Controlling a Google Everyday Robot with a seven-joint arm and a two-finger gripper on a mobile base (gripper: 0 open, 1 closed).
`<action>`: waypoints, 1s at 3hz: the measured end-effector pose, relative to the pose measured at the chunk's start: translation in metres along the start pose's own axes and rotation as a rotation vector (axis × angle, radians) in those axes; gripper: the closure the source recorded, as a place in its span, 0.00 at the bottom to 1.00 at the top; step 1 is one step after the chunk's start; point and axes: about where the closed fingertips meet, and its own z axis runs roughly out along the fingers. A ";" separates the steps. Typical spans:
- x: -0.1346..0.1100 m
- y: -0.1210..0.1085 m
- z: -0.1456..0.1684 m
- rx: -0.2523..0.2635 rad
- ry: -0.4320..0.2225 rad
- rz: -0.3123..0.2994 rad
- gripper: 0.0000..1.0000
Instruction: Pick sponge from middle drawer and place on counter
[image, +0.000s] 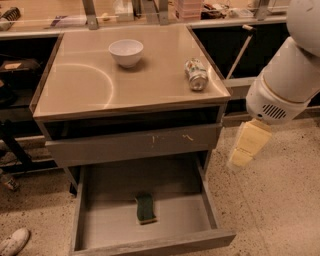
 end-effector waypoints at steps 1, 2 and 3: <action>0.000 0.000 0.000 0.000 0.000 -0.001 0.00; -0.002 0.015 0.015 -0.031 -0.019 0.002 0.00; -0.023 0.043 0.049 -0.085 -0.039 0.011 0.00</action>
Offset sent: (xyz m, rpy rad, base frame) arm -0.0210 0.0268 -0.0442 0.0797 0.0577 0.0182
